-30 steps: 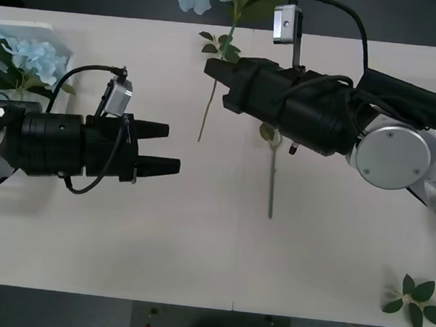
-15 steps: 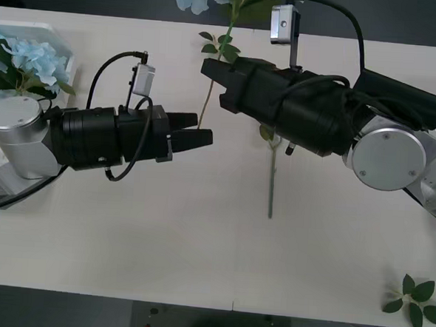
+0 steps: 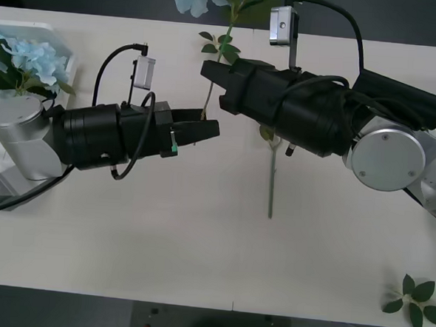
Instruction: Put the red flowers into the right box and the blue flowers into the left box
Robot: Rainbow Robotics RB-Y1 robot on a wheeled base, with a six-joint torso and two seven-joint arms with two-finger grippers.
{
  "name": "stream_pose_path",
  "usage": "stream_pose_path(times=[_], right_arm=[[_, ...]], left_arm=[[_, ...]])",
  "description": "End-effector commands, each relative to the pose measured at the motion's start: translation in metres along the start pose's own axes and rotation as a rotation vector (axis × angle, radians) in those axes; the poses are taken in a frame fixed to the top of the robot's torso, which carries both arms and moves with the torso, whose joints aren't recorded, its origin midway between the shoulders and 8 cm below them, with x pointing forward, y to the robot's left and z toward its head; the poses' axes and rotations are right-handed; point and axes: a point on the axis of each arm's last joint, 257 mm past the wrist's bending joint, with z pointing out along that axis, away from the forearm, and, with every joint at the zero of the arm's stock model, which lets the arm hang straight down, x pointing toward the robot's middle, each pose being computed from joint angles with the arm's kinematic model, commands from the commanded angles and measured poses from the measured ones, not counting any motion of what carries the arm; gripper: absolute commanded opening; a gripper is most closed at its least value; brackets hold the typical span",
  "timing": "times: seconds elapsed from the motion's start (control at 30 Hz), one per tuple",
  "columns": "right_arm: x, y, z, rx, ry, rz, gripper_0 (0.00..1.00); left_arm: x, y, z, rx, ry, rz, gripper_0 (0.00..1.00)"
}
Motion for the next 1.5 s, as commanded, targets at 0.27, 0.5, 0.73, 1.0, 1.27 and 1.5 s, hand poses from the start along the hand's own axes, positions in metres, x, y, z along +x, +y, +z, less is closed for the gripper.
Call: stream_pose_path(times=[0.27, 0.5, 0.73, 1.0, 1.27, 1.5], right_arm=[[-0.017, 0.016, 0.000, -0.028, -0.015, -0.010, 0.00], [-0.016, 0.016, -0.001, -0.027, -0.012, -0.008, 0.00], [-0.016, 0.014, -0.001, -0.022, -0.011, -0.004, 0.00], [-0.016, 0.013, -0.002, -0.020, -0.009, -0.001, 0.00], [-0.018, 0.010, -0.004, -0.013, -0.008, 0.007, 1.00], [-0.020, 0.011, -0.004, -0.013, -0.013, 0.016, 1.00]], left_arm=[[0.003, -0.040, 0.026, 0.093, 0.033, 0.004, 0.00], [0.004, -0.046, 0.029, 0.103, 0.034, 0.005, 0.00], [0.004, -0.047, 0.031, 0.105, 0.028, 0.002, 0.00], [0.004, -0.048, 0.033, 0.106, 0.025, -0.001, 0.00], [0.004, -0.048, 0.033, 0.106, 0.026, 0.000, 0.00], [0.005, -0.047, 0.033, 0.105, 0.026, 0.000, 0.00]])
